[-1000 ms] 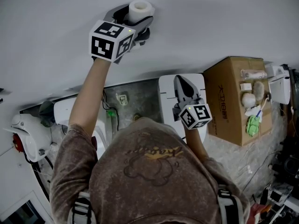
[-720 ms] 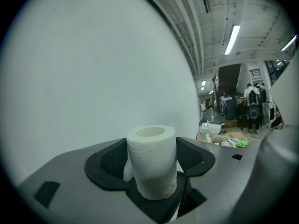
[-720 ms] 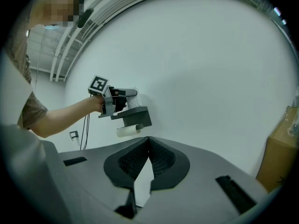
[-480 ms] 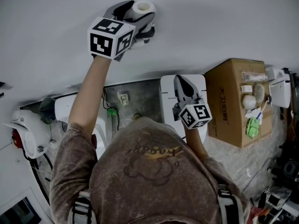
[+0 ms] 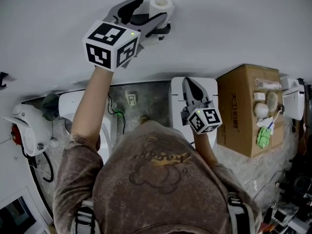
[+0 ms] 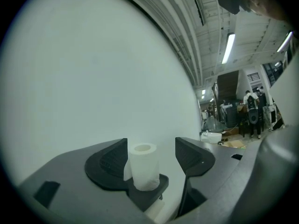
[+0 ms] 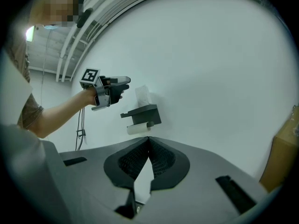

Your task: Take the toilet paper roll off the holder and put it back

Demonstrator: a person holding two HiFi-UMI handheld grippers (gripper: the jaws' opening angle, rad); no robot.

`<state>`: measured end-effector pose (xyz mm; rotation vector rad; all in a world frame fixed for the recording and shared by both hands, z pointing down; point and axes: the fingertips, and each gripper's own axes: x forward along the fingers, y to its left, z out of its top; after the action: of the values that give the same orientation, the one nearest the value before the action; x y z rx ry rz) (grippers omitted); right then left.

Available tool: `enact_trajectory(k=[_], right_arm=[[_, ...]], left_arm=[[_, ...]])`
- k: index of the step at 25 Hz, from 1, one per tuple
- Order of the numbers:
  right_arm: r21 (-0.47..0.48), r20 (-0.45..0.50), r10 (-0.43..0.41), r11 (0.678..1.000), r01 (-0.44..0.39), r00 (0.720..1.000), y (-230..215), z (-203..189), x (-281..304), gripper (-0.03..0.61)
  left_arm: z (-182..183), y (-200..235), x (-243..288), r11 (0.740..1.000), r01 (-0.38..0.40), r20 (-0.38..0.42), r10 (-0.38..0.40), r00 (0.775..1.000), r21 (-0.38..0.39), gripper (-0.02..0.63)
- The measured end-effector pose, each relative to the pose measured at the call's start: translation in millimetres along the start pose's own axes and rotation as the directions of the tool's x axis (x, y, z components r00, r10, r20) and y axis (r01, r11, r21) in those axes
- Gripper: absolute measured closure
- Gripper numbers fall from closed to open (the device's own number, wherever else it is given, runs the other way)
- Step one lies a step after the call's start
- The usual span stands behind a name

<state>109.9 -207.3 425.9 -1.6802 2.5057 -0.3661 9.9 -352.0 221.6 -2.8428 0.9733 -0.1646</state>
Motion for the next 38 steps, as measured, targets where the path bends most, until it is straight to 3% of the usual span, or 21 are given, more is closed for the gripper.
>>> enact_trajectory(k=[5, 10, 13, 18, 27, 29, 38], right_arm=[[-0.008, -0.010, 0.030, 1.000, -0.030, 1.000, 9.1, -3.0, 2.3, 0.583], [-0.013, -0.018, 0.054, 0.998, -0.054, 0.998, 19.8, -4.2, 3.6, 0.583], [-0.018, -0.021, 0.063, 0.998, -0.063, 0.998, 22.5, -5.0, 3.6, 0.583], [-0.028, -0.035, 0.068, 0.997, -0.069, 0.997, 23.7, -9.3, 3.7, 0.583], [-0.039, -0.050, 0.060, 0.997, -0.062, 0.997, 19.9, -16.4, -1.8, 0.583], [-0.040, -0.051, 0.061, 0.997, -0.064, 0.997, 18.7, -17.9, -2.1, 0.583], [-0.043, -0.055, 0.085, 0.995, -0.087, 0.995, 17.2, -20.8, 2.1, 0.583]], left_arm=[[-15.4, -18.4, -35.1, 0.999, -0.007, 0.018, 0.007, 1.000, -0.040, 0.299], [-50.7, -36.3, -66.8, 0.990, -0.012, 0.006, 0.012, 1.000, -0.140, 0.299], [-73.7, -44.5, -82.2, 0.986, -0.035, -0.002, 0.036, 0.999, -0.163, 0.299], [-106.5, -52.0, -100.9, 0.962, -0.058, 0.023, 0.066, 0.998, -0.267, 0.300], [-162.4, -74.7, -123.6, 0.952, -0.092, -0.011, 0.093, 0.996, -0.292, 0.334], [-175.1, -78.1, -126.6, 0.950, -0.099, -0.027, 0.095, 0.995, -0.296, 0.351], [-211.6, -72.6, -148.4, 0.931, -0.208, -0.089, 0.190, 0.978, -0.299, 0.571]])
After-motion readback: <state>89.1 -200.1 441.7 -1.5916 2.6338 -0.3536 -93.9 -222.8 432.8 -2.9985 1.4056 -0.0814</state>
